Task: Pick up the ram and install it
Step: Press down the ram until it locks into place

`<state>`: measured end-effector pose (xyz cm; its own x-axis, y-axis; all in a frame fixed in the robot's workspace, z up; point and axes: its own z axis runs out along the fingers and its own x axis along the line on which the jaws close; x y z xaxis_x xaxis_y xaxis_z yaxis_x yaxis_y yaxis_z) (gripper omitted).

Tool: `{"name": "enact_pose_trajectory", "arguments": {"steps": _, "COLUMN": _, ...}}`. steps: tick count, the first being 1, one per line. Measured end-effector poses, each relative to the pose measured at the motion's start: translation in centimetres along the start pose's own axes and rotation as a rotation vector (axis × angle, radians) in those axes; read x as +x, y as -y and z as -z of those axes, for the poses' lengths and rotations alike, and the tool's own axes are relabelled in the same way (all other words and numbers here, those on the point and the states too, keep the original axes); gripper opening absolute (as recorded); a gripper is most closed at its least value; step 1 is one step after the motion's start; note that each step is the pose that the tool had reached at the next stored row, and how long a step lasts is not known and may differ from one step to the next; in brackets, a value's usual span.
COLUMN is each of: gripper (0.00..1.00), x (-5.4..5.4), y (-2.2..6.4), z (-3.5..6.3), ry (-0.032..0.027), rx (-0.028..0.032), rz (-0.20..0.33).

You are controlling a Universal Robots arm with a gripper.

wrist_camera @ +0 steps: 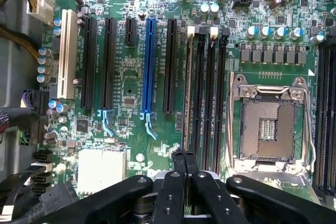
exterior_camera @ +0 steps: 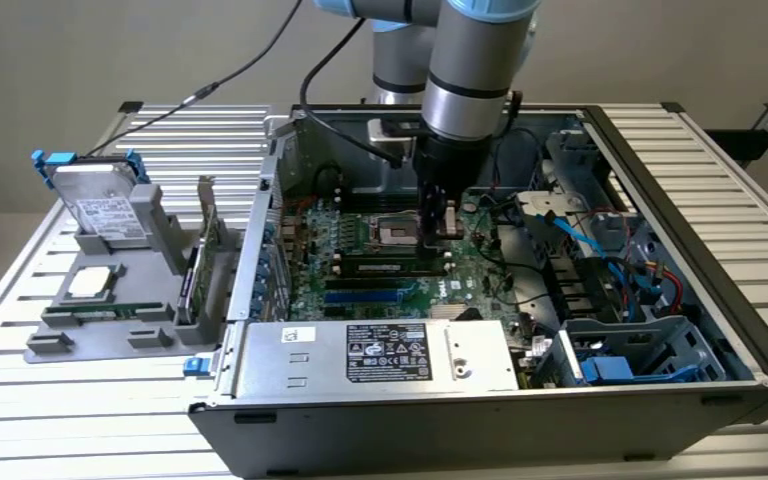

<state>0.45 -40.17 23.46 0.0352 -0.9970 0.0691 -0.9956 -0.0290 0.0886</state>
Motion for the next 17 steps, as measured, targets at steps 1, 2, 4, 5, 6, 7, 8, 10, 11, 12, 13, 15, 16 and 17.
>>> {"name": "enact_pose_trajectory", "arguments": {"steps": 1, "gripper": 0.10, "x": -0.1, "y": -0.17, "z": 0.02, "ry": -0.0001, "rx": 0.0014, "rz": 0.000}}
{"name": "enact_pose_trajectory", "arguments": {"steps": 2, "gripper": 0.10, "x": -0.1, "y": -0.34, "z": 0.03, "ry": -0.0006, "rx": 0.0028, "rz": 0.000}}
{"name": "enact_pose_trajectory", "arguments": {"steps": 4, "gripper": 0.10, "x": -0.3, "y": -0.74, "z": 0.02, "ry": -0.0015, "rx": 0.0060, "rz": -0.001}}
{"name": "enact_pose_trajectory", "arguments": {"steps": 5, "gripper": 0.10, "x": -0.3, "y": -0.94, "z": 0.01, "ry": -0.0018, "rx": 0.0076, "rz": -0.001}}
{"name": "enact_pose_trajectory", "arguments": {"steps": 6, "gripper": 0.10, "x": -0.4, "y": -1.14, "z": -0.01, "ry": -0.0022, "rx": 0.0090, "rz": -0.001}}
{"name": "enact_pose_trajectory", "arguments": {"steps": 7, "gripper": 0.10, "x": -0.4, "y": -1.36, "z": -0.02, "ry": -0.0026, "rx": 0.0103, "rz": -0.001}}
{"name": "enact_pose_trajectory", "arguments": {"steps": 8, "gripper": 0.10, "x": -0.5, "y": -1.61, "z": -0.04, "ry": -0.0029, "rx": 0.0113, "rz": -0.001}}
{"name": "enact_pose_trajectory", "arguments": {"steps": 10, "gripper": 0.10, "x": -0.5, "y": -2.13, "z": -0.08, "ry": -0.0033, "rx": 0.0124, "rz": -0.001}}
{"name": "enact_pose_trajectory", "arguments": {"steps": 11, "gripper": 0.10, "x": -0.6, "y": -2.41, "z": -0.11, "ry": -0.0034, "rx": 0.0128, "rz": -0.001}}
{"name": "enact_pose_trajectory", "arguments": {"steps": 12, "gripper": 0.10, "x": -0.6, "y": -2.71, "z": -0.13, "ry": -0.0035, "rx": 0.0132, "rz": -0.001}}
{"name": "enact_pose_trajectory", "arguments": {"steps": 13, "gripper": 0.10, "x": -0.6, "y": -3.03, "z": -0.16, "ry": -0.0036, "rx": 0.0136, "rz": -0.001}}
{"name": "enact_pose_trajectory", "arguments": {"steps": 15, "gripper": 0.10, "x": -0.7, "y": -3.70, "z": -0.21, "ry": -0.0037, "rx": 0.0139, "rz": -0.001}}
{"name": "enact_pose_trajectory", "arguments": {"steps": 16, "gripper": 0.10, "x": -0.7, "y": -4.03, "z": -0.24, "ry": -0.0037, "rx": 0.0140, "rz": -0.001}}
{"name": "enact_pose_trajectory", "arguments": {"steps": 17, "gripper": 0.10, "x": -0.8, "y": -4.36, "z": -0.26, "ry": -0.0038, "rx": 0.0140, "rz": -0.001}}
